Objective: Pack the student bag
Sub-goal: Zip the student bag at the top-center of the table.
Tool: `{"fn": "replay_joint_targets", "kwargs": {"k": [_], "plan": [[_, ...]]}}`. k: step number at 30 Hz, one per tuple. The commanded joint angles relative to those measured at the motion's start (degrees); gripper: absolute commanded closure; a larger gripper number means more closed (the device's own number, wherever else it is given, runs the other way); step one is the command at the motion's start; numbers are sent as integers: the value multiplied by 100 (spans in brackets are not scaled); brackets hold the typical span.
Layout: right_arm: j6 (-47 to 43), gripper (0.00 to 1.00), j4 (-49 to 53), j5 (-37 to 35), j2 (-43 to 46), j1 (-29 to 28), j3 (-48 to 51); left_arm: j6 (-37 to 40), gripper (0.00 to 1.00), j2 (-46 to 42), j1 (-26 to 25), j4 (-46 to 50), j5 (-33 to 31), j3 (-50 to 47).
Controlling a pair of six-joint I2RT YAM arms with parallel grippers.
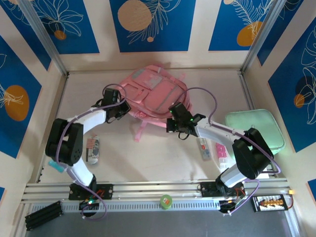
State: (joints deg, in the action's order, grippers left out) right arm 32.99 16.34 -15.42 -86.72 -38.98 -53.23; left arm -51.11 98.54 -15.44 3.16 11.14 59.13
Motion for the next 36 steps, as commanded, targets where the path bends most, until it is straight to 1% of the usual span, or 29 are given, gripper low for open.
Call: {"fn": "replay_joint_targets", "kwargs": {"k": [1, 3, 7, 9, 11, 15, 18, 22, 27, 32, 36], "plan": [[-224, 100, -406, 1035, -10, -167, -168, 401, 95, 309, 197, -526, 225, 434], [-176, 100, -523, 1083, -199, -269, -318, 410, 85, 431, 328, -474, 249, 526], [-53, 100, -679, 1296, -692, -405, -825, 444, 51, 302, 605, -308, 130, 401], [-8, 100, -711, 1418, -939, -460, -1099, 452, 42, 114, 728, -183, 131, 219], [-2, 100, -669, 1529, -1207, -518, -1423, 387, 36, -141, 819, -47, 304, 8], [-3, 100, -452, 1570, -1673, -613, -1995, 26, 30, -707, 781, -13, 822, -485], [64, 100, -462, 1720, -1940, -637, -2248, -378, 26, -1053, 712, -270, 1091, -960], [147, 100, -482, 1965, -2158, -654, -2458, -874, 23, -1300, 644, -665, 1327, -1408], [228, 100, -478, 2104, -2234, -681, -2540, -1249, 23, -1308, 464, -1035, 1365, -1632], [265, 100, -392, 2123, -2227, -696, -2522, -1500, 23, -1062, 190, -1324, 1410, -1668], [249, 100, -320, 2077, -2209, -732, -2461, -1585, 26, -868, 65, -1507, 1384, -1643]]}}
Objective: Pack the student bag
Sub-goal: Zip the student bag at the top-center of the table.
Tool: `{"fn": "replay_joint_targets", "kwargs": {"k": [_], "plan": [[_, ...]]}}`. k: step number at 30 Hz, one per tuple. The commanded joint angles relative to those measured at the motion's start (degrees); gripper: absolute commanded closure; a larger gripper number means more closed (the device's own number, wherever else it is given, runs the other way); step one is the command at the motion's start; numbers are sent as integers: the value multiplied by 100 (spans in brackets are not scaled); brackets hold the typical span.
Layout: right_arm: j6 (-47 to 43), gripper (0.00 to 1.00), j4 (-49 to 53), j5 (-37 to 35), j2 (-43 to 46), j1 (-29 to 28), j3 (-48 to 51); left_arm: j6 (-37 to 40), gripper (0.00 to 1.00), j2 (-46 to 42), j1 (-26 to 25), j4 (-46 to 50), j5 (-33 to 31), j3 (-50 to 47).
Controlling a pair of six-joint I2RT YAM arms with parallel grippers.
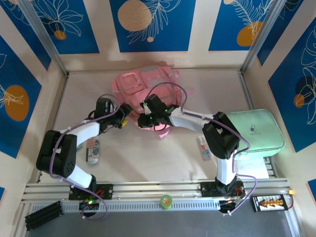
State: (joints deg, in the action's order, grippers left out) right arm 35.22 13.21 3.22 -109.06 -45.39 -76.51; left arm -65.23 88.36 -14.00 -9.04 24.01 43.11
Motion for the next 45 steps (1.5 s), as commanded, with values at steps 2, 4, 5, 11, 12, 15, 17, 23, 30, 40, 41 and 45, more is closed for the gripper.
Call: {"fn": "replay_joint_targets", "kwargs": {"k": [2, 4, 5, 11, 12, 15, 17, 23, 30, 40, 41, 45], "plan": [[29, 100, 28, 196, 39, -102, -106, -176, 30, 255, -131, -309, 88, 9], [37, 100, 45, 181, 42, -117, -74, -133, 34, 343, -172, -212, 24, 61], [43, 100, 54, 152, 42, -123, -65, -115, 37, 365, -191, -167, -31, 66], [-12, 100, 258, -79, 58, -214, -104, -25, 55, 424, -207, -115, -177, 97], [-12, 100, 284, -128, 69, -216, -99, -9, 60, 435, -208, -105, -194, 114], [-13, 100, 402, -287, 119, -225, -59, 102, 68, 438, -208, 38, -343, 135], [-87, 100, 572, -466, 181, -220, -22, 217, 77, 428, -202, 179, -447, 140], [-316, 100, 1161, -1045, 644, -85, 352, 473, 92, 435, -173, 345, -606, 193], [-455, 100, 2029, -2169, 1086, 222, 783, 639, 98, 471, -138, 412, -626, 241], [-405, 100, 2001, -2152, 1271, 822, 971, 649, 98, 550, -136, 351, -519, 243], [-453, 100, 1964, -2003, 1224, 813, 930, 639, 97, 556, -131, 334, -510, 245], [-540, 87, 1722, -1662, 1140, 818, 910, 642, 97, 582, -136, 301, -442, 256]]}}
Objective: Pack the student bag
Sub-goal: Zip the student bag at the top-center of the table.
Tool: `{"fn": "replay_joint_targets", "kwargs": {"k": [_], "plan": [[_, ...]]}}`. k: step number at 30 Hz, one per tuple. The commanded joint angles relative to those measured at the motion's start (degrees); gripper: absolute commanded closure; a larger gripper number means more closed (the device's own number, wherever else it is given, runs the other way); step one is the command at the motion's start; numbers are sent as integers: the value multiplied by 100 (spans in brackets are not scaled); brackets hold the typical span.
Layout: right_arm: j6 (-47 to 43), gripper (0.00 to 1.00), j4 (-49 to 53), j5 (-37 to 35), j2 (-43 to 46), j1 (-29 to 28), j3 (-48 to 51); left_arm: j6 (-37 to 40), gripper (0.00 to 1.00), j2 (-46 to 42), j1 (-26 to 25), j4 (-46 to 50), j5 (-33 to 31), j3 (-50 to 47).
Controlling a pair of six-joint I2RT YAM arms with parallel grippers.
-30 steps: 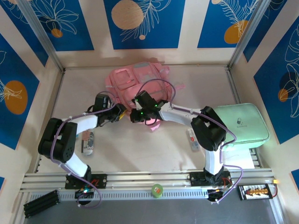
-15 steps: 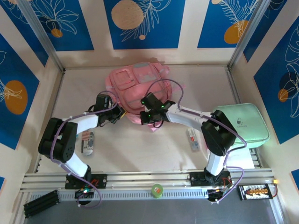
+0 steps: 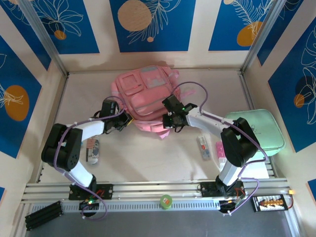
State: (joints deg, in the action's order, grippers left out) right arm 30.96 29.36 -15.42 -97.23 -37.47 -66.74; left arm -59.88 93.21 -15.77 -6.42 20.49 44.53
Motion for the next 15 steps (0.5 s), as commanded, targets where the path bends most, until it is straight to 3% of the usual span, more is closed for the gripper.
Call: {"fn": "replay_joint_targets", "kwargs": {"k": [1, 4, 10, 15], "plan": [[-153, 84, 67, 223, -56, 25, -80, 99, 97, 108, 45, 28, -68, 119], [-177, 80, 27, 164, -100, 27, -107, 73, 97, 160, 45, -8, -2, 121], [-169, 79, -89, 51, -198, 12, -140, 51, 97, 177, 43, -53, 22, 117], [-81, 97, -98, -223, -227, 3, -192, 78, 97, 171, 43, -3, -13, 126]]}}
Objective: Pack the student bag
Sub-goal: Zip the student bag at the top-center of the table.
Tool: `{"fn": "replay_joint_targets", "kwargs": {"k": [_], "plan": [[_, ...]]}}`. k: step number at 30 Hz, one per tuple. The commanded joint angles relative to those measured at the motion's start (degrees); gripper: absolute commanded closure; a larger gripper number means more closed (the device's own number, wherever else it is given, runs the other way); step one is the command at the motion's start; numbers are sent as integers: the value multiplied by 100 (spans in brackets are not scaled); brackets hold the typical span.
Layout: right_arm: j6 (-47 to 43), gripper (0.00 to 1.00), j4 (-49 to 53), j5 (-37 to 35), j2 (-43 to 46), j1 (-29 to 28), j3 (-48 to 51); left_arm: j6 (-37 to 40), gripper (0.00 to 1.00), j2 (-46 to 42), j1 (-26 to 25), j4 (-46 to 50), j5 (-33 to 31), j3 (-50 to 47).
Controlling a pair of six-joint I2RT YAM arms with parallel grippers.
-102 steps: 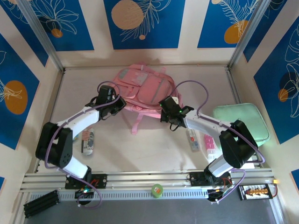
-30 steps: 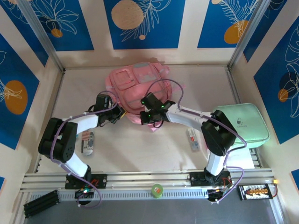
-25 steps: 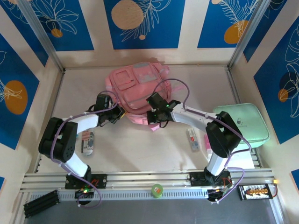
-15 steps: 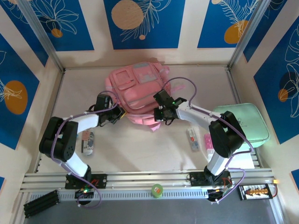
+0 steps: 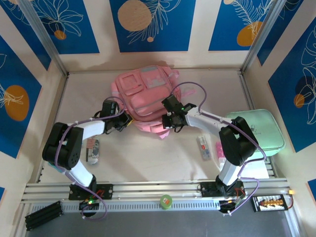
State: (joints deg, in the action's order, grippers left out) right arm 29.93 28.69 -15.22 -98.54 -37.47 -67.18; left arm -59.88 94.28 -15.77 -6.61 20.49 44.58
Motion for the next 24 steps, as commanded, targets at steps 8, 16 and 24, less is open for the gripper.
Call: {"fn": "replay_joint_targets", "kwargs": {"k": [8, 16, 24], "plan": [[541, 100, 230, -966, 309, 523, 297, 222, 97, 2, 118, 194, -148, 118], [344, 100, 197, -537, 564, 776, 490, 300, 97, 3, 113, 244, -155, 178], [-290, 100, -127, 883, 678, -93, 839, 981, 89, 77, 314, 868, -289, 707]]}}
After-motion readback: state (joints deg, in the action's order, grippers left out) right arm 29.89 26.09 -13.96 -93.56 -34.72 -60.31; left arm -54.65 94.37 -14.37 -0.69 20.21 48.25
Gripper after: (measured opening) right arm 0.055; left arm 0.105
